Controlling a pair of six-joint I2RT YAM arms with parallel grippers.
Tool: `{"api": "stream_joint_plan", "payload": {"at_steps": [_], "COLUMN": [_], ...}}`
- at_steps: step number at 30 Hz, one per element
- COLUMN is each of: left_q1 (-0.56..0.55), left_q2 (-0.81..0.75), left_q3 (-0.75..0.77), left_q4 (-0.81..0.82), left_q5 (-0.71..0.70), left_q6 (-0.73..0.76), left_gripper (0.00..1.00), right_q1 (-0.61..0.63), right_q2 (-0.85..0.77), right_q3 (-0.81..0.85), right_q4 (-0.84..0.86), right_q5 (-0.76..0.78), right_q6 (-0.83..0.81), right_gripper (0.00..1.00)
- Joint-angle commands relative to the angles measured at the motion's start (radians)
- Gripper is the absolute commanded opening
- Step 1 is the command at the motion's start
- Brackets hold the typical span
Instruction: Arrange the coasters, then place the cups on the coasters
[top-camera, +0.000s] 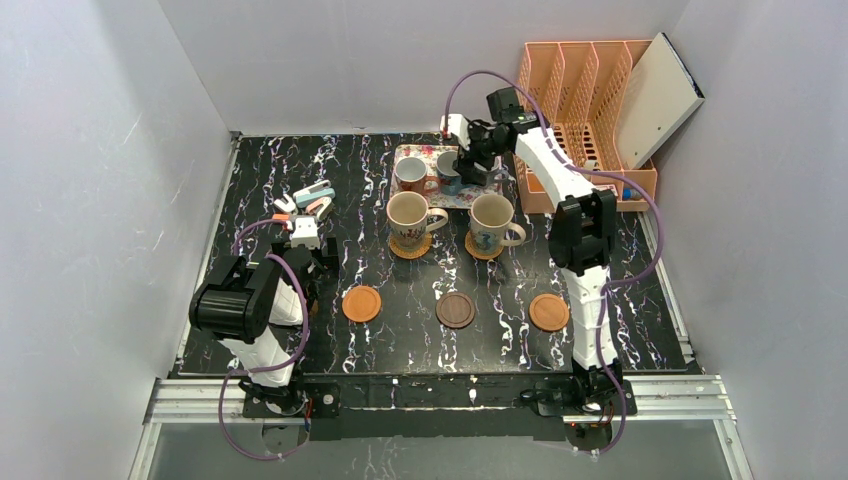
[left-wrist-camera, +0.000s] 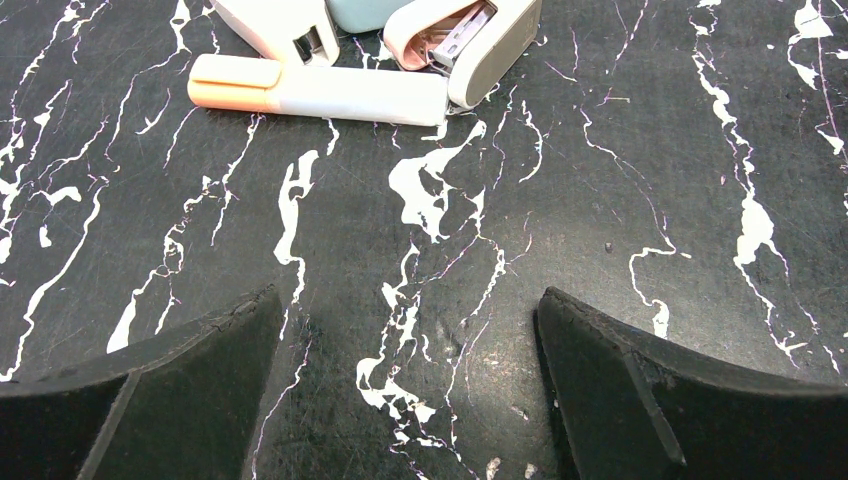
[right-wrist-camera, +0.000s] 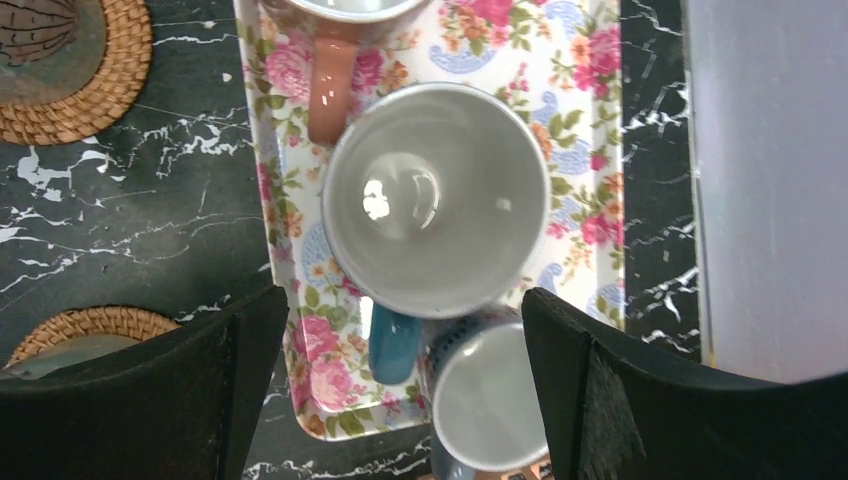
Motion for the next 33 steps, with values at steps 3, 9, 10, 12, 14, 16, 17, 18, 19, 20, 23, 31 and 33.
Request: {"api": "stream_joint_plan", "payload": {"at_steps": [3,9,10,12,14,16,17,18,19,20,23,31,33], "left_q1": [0.005,0.005,0.005,0.005,0.005,0.005,0.005,0.005,0.005,0.005,0.005,0.005,0.005], "left_q2": [-0.001,-0.001,-0.001,-0.001,-0.001,-0.001,-0.001,-0.001,-0.001,-0.001,-0.001,-0.001,-0.001], "left_q3": [0.014,0.014,0.014,0.014,0.014,0.015,0.015,0.014,0.014,0.014,0.014,0.014,0.014], "left_q4": [0.014,0.014,0.015,0.015,0.015,0.015,0.014,0.015,0.015,0.015,0.015,0.015,0.015], "left_q5": [-0.029,-0.029,-0.029,-0.029,-0.029,-0.029,-0.028,-0.028,-0.029,-0.029,-0.029,-0.029,-0.029], "left_q6": [-0.006,-0.007,-0.006,-0.006,-0.007,-0.007,-0.005,-0.005,-0.006,-0.006,-0.006,-0.006,-0.007], "left_gripper": [0.98,0.98,0.98,0.98,0.98,0.98,0.98,0.98,0.98,0.98,0.98,0.98,0.98], "right_q1": [0.017,0.016,0.016,0.017,0.017,0.017,0.017,0.017,0.017,0.017,0.017,0.017,0.017], "right_q2": [0.052,0.066,0.067,0.074,0.083,0.091,0.094,0.096,0.099,0.100,0.100,0.093,0.086], "right_q3": [0.032,0.036,0.039,0.045,0.050,0.050,0.052,0.052,0.053,0.054,0.054,0.059,0.066], "right_q4": [-0.057,-0.058,-0.059,-0.060,-0.063,-0.063,-0.062,-0.061,-0.059,-0.057,-0.043,0.015,0.034], "right_q5": [0.019,0.041,0.044,0.055,0.065,0.068,0.067,0.065,0.058,0.052,0.048,0.042,0.036], "right_q6": [-0.038,-0.037,-0.038,-0.040,-0.040,-0.043,-0.042,-0.040,-0.038,-0.036,-0.027,0.009,0.031], "right_gripper": [0.95,0.92,0.92,0.90,0.89,0.86,0.83,0.82,0.79,0.76,0.63,0.08,0.01]}}
